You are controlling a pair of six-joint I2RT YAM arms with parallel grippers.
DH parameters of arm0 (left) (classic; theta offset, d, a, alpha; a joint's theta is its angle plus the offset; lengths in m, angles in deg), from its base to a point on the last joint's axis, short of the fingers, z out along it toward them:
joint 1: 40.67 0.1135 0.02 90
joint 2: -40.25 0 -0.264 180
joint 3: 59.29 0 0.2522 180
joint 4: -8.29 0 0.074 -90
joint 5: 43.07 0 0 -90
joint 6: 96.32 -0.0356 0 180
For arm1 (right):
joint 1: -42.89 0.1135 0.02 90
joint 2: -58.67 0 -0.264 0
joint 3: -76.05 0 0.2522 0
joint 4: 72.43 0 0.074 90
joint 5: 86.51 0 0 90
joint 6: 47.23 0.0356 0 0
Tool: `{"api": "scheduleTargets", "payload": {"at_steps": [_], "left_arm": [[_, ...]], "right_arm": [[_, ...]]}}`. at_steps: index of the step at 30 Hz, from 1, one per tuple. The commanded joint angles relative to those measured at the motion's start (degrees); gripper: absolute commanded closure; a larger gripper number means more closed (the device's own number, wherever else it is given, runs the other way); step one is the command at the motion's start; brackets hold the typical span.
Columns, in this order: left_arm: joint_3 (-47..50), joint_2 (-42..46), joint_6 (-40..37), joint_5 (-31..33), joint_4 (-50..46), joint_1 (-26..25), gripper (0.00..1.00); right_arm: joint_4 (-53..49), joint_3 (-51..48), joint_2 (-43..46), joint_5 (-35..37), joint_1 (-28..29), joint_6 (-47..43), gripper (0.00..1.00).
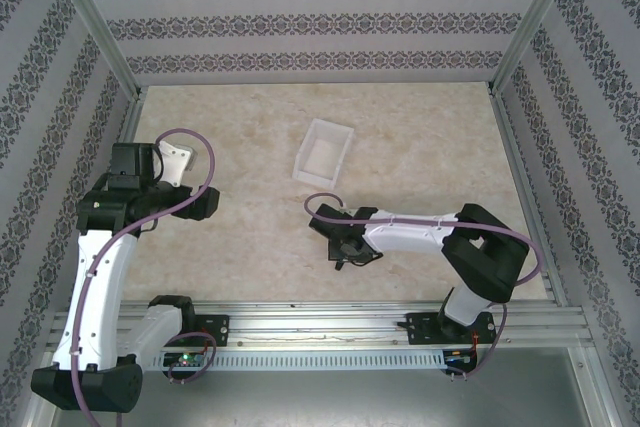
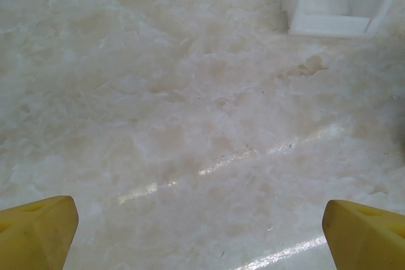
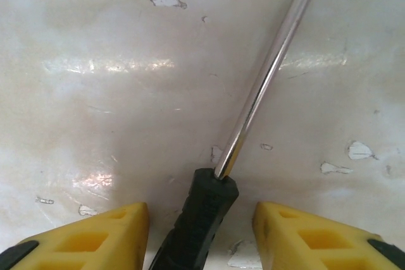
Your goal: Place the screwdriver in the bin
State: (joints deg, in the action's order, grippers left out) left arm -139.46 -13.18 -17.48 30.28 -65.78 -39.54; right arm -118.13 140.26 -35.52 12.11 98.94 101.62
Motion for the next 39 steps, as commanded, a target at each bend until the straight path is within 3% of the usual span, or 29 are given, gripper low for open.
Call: {"api": "scheduleTargets", "payload": {"at_steps": [1, 22, 28, 39], "left_arm": [[-1.92, 0.44, -0.25, -1.11, -2.81, -0.51, 0.01], [-1.64, 1.91, 0.00, -1.29, -3.75, -0.51, 0.01], [-1.99, 1.84, -0.06, -1.71, -4.01, -0.51, 0.01], [-2.54, 3.30, -1.11, -2.92, -3.41, -0.51, 0.01]], "right_arm": [[-4.49, -2.03, -0.30, -0.28, 1.10, 1.30, 0.54], [-6.59, -1.14, -1.53, 2.35, 5.29, 0.48, 0.72], [-6.98, -1.24, 1.25, 4.51, 5.28, 0.17, 0.78], [-9.81, -0.12, 8.36, 5.98, 4.86, -2.98, 0.80]]}}
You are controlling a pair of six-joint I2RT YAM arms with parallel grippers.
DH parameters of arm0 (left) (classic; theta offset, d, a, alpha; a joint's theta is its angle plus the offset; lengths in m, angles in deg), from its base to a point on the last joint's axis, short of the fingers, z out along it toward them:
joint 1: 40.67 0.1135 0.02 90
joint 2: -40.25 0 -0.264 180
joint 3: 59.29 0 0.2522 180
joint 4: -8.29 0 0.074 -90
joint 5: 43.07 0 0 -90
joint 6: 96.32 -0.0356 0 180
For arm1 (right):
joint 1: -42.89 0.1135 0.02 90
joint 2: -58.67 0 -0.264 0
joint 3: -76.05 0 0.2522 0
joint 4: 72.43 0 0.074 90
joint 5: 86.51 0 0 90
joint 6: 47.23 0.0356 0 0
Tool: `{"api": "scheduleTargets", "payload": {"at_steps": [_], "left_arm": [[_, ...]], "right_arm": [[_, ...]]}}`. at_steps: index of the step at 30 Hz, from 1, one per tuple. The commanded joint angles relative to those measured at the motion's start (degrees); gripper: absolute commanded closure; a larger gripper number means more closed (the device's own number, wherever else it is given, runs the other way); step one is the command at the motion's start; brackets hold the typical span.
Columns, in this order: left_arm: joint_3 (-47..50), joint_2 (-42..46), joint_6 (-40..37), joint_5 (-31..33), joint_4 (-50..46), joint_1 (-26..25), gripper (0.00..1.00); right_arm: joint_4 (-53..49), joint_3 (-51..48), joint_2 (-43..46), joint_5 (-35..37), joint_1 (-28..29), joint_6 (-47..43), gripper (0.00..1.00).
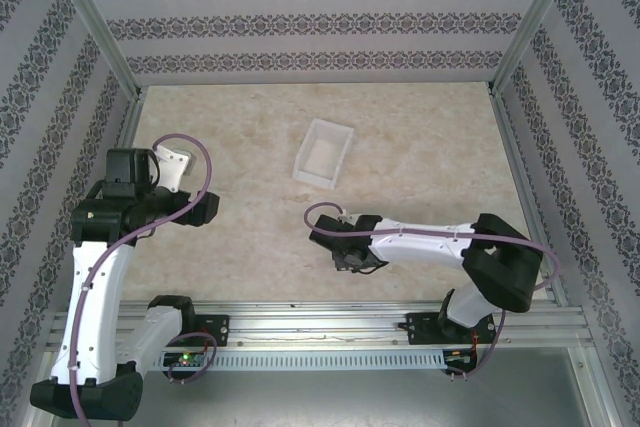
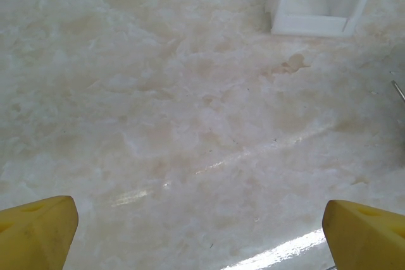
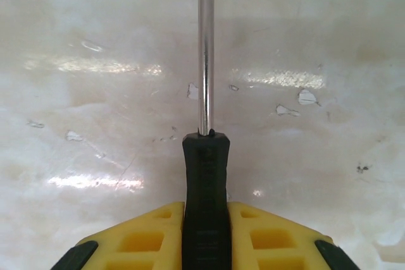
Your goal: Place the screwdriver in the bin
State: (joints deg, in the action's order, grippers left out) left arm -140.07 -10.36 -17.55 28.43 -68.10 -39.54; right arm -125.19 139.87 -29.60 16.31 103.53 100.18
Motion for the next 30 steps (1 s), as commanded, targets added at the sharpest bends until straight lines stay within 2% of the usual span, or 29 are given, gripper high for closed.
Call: {"api": "scheduleTargets", "payload": {"at_steps": [1, 12, 19, 30], "left_arm": [[-1.85, 0.43, -1.01, -1.14, -1.02, -0.51, 0.01], [-1.31, 0.05, -0.83, -1.23, -0.17, -0.51, 0.01], [-1.41, -0.30, -1.33, -0.88, 0.23, -0.51, 0.01], [-1.53, 0.49, -3.89, -4.47, -2.19, -0.51, 0.01]], "right_arm": [[-2.94, 0.30, 3.15, 1.69, 0.15, -1.83, 0.80], [-5.65, 1.29, 12.16, -1.73, -2.50, -5.47, 0.80], [-8.21, 5.51, 16.79, -2.54, -4.37, -8.41, 0.80], [-8.78, 17.00, 13.02, -3.59, -8.74, -15.11, 0.79]]}}
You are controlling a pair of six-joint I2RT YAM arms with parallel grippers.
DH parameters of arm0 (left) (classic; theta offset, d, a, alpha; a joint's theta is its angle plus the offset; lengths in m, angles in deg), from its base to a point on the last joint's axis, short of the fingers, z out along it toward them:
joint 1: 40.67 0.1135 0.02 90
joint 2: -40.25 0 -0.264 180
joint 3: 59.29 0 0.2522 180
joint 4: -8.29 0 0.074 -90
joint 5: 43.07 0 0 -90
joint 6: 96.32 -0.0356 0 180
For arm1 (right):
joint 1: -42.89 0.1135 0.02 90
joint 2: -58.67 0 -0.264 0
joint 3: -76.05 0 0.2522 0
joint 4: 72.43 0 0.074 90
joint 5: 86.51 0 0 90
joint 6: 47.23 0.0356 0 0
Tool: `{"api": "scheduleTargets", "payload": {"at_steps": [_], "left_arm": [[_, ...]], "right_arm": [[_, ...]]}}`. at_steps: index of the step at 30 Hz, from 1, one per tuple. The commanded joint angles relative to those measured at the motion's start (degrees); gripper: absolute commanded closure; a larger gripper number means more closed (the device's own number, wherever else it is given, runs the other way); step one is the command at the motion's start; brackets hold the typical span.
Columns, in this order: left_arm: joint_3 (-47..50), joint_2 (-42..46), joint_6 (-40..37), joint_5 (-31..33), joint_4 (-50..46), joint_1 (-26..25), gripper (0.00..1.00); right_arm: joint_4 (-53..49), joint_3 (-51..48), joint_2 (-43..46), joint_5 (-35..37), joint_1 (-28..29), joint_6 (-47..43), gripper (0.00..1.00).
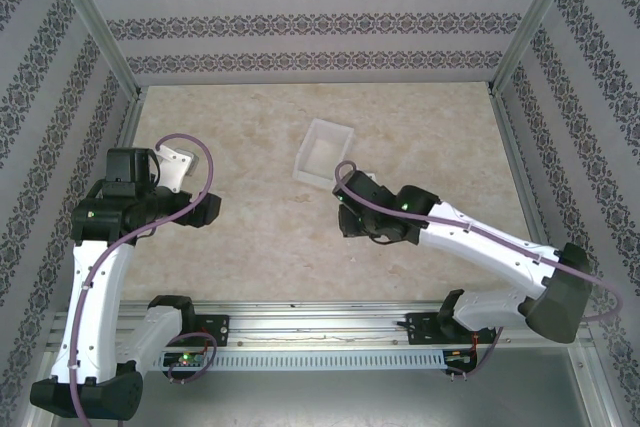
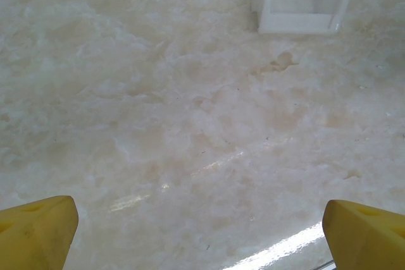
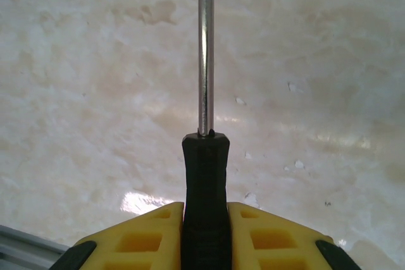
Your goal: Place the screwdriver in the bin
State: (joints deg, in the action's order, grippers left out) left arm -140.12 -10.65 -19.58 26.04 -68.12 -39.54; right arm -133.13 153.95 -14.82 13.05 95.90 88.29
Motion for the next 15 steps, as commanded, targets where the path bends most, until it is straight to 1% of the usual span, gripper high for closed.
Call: {"api": "scheduleTargets", "payload": {"at_steps": [1, 9, 15], "left_arm": [[-1.40, 1.03, -1.86, -2.19, -2.29, -0.51, 0.01], [-1.89, 2.36, -2.67, -1.88, -3.64, -0.50, 0.01], [-3.46, 2.18, -7.62, -7.06, -8.63, -0.51, 0.01]], "right_arm": [[-0.51, 3.91, -2.63, -0.55, -1.81, -3.85, 0.79], [2.72, 14.23, -11.70, -1.99, -6.61, -7.78, 0.78], [4.94, 21.18, -20.67, -2.49, -9.90, -9.07, 0.78]]}}
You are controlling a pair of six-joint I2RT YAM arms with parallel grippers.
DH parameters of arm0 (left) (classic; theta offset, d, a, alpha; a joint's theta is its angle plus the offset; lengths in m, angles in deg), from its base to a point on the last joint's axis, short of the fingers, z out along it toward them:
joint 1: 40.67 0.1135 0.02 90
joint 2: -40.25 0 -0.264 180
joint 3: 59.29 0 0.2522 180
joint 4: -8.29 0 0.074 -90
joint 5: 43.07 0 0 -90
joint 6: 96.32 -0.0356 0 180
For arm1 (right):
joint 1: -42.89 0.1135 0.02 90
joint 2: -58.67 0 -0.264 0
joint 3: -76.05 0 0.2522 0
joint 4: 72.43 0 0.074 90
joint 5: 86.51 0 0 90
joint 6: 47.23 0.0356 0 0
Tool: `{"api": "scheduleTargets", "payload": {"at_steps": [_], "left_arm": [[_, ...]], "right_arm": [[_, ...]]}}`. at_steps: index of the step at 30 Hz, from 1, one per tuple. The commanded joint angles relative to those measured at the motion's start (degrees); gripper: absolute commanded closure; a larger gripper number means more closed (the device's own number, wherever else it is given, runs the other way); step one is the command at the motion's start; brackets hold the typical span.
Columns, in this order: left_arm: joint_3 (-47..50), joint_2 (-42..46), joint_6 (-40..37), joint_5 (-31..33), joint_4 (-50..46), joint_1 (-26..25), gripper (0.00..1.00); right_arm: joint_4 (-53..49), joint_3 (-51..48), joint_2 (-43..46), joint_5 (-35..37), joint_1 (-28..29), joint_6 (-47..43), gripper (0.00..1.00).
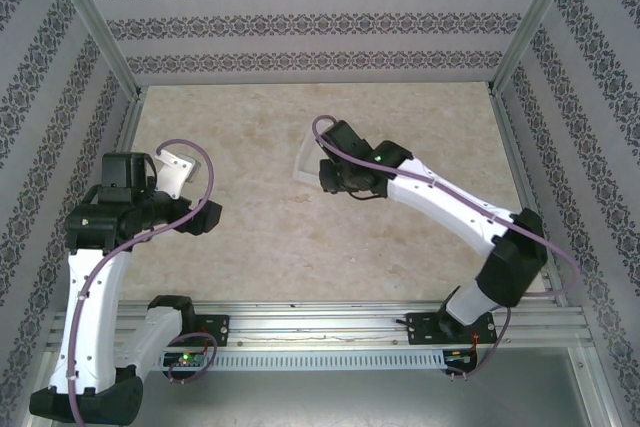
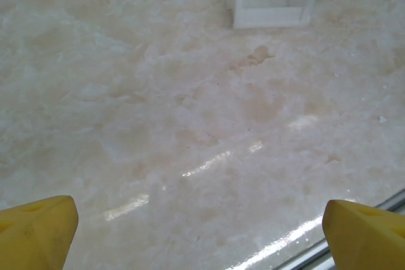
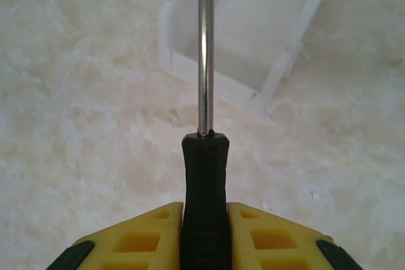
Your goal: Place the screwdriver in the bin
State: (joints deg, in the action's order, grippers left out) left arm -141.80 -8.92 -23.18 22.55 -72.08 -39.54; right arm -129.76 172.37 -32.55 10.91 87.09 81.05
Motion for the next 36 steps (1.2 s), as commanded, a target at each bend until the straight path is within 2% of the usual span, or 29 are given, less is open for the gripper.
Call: {"api": "scheduleTargets", "payload": {"at_steps": [1, 7, 13, 36], "left_arm": [[-1.68, 0.70, -4.37, -3.61, -4.94, -0.51, 0.01], [-0.51, 2.81, -6.08, -1.09, -4.50, -0.50, 0.01], [-0.84, 2.74, -6.67, -1.19, -4.62, -0.51, 0.01], [0.12, 3.69, -7.52, 0.45, -5.25, -0.51, 0.01]], "right_arm": [[2.23, 3.52, -4.38, -0.18, -1.53, -1.81, 0.78], [5.88, 6.48, -11.46, 0.37, -3.22, -0.43, 0.78], [7.51, 10.20, -17.43, 0.44, -4.74, 0.53, 0.78], [8.90, 19.12, -31.88, 0.68, -6.93, 2.28, 0.78]]}}
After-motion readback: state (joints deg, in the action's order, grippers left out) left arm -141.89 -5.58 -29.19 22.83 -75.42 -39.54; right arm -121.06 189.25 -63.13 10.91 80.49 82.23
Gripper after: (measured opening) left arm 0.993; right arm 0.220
